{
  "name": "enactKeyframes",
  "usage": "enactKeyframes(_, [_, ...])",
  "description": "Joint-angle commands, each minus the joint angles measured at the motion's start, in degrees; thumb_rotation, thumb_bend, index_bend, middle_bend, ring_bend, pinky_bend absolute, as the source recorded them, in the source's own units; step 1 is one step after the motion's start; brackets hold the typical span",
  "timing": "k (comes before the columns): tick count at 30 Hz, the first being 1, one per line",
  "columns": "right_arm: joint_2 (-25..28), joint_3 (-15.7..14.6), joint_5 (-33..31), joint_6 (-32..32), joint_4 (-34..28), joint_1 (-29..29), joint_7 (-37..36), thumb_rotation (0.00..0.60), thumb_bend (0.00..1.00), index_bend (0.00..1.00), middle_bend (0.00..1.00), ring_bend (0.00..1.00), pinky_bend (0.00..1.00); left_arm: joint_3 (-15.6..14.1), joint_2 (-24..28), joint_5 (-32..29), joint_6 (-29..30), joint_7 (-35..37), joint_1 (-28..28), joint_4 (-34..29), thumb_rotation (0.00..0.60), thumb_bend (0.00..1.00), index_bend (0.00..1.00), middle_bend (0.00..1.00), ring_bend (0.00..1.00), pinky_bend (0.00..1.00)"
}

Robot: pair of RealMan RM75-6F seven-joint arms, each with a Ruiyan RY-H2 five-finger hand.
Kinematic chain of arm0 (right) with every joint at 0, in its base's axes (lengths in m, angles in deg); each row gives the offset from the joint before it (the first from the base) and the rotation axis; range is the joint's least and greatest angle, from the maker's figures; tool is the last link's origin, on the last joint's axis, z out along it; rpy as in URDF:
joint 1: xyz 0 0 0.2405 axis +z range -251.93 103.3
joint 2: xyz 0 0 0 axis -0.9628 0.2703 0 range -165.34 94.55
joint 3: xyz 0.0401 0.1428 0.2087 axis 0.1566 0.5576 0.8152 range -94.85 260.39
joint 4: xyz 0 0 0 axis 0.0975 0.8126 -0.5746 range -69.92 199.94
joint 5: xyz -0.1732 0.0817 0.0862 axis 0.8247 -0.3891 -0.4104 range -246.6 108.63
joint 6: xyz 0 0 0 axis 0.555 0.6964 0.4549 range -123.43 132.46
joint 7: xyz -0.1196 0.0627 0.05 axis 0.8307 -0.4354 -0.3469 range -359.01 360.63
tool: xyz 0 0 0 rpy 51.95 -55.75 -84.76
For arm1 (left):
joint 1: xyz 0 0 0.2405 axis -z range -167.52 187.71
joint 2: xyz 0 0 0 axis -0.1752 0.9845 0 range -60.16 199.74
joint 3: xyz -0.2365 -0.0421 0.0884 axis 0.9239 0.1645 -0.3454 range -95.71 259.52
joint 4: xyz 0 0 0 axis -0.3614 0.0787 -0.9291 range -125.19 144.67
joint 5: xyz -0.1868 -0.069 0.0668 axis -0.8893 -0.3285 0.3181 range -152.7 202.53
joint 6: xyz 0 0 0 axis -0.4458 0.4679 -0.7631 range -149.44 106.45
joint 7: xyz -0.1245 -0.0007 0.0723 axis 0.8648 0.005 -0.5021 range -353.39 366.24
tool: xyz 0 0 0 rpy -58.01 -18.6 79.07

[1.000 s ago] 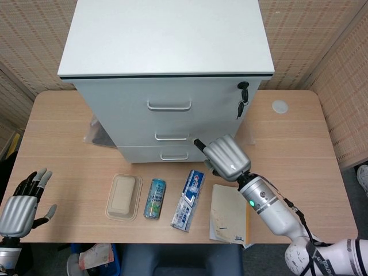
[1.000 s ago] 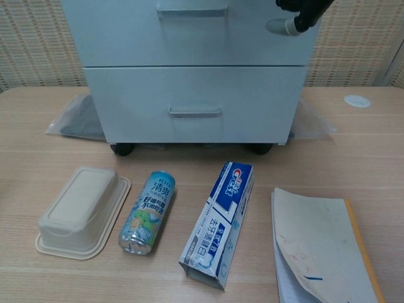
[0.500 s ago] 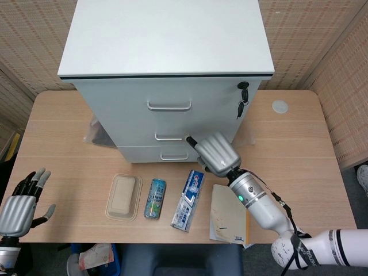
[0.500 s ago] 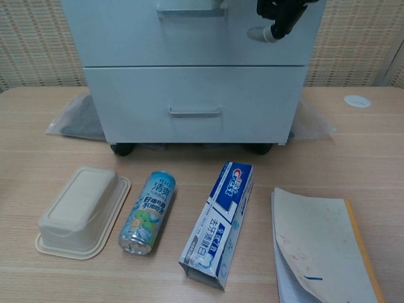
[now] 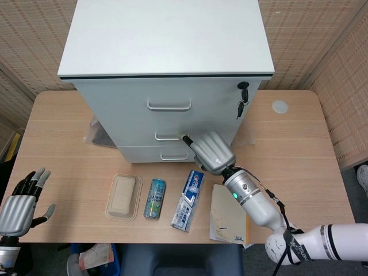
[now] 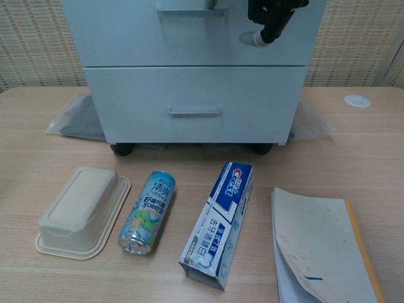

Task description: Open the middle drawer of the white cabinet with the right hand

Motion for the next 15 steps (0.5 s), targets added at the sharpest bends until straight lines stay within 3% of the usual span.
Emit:
enactKeyframes(1, [-0.04,-0.47,0.02,0.23,-0.16,0.28,0.08,0.600,0.38,0.16,0.90,0.90,0.80,-0.01,0.02,0.00,-0.02,-0.02,0.01,-0.04,0.600,0.31,0.02,0.02,0.00,0.14])
enactKeyframes(15, [2.00,-3.84,2.98,2.58,-4.31,-0.08,1.04,0.600,0.38,0.16,0.90,0.90,0.80,0.06,0.04,0.31,-0.19,-0.75,0.38,-0.69,0.600,0.31,0.02,0.02,0.00,0.14])
